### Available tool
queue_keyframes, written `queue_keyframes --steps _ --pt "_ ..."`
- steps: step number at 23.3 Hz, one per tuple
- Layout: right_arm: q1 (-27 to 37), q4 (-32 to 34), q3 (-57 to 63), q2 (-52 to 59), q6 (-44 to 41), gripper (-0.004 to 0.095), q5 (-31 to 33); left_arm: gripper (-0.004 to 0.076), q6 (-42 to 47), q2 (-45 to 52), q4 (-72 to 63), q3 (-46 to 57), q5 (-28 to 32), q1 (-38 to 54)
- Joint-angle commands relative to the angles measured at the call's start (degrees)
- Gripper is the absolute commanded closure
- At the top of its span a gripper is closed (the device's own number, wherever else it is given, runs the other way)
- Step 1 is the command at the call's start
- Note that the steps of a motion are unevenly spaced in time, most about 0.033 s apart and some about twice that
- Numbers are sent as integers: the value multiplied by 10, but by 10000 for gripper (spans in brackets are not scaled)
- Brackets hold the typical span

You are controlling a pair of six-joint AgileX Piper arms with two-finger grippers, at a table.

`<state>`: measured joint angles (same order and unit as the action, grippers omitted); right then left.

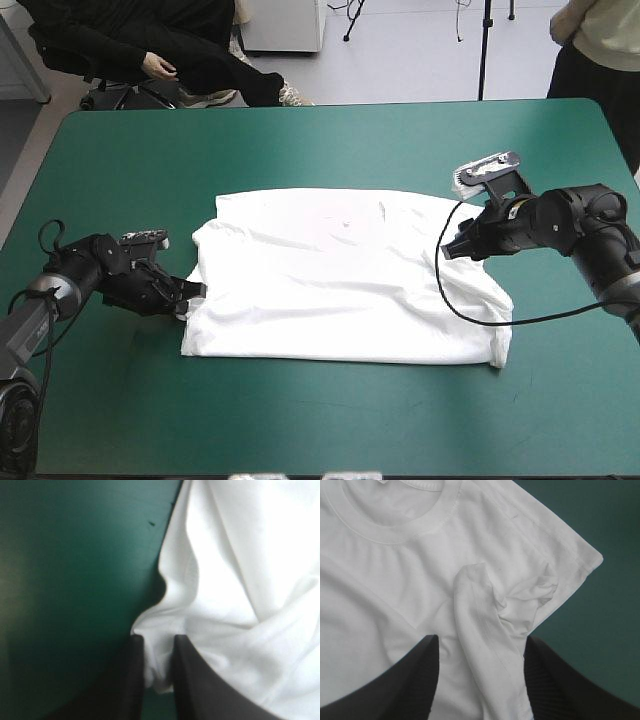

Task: Fold the cloth

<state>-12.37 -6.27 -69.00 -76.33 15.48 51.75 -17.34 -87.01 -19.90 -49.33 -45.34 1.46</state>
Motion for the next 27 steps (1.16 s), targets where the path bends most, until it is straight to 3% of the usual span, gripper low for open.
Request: queue_keyframes --steps 1,10,21,27 --pt "3 -5 -14 18 3 477 -21 741 -34 2 -58 -2 -9 -4" --pt "3 -5 -14 18 5 493 -4 741 -40 66 -67 -105 -88 -4" --pt "3 -5 -14 18 7 494 10 741 -33 22 -64 -105 -48 -157" --pt "3 -5 -14 18 8 494 21 741 -22 -51 -11 -105 -43 -181"
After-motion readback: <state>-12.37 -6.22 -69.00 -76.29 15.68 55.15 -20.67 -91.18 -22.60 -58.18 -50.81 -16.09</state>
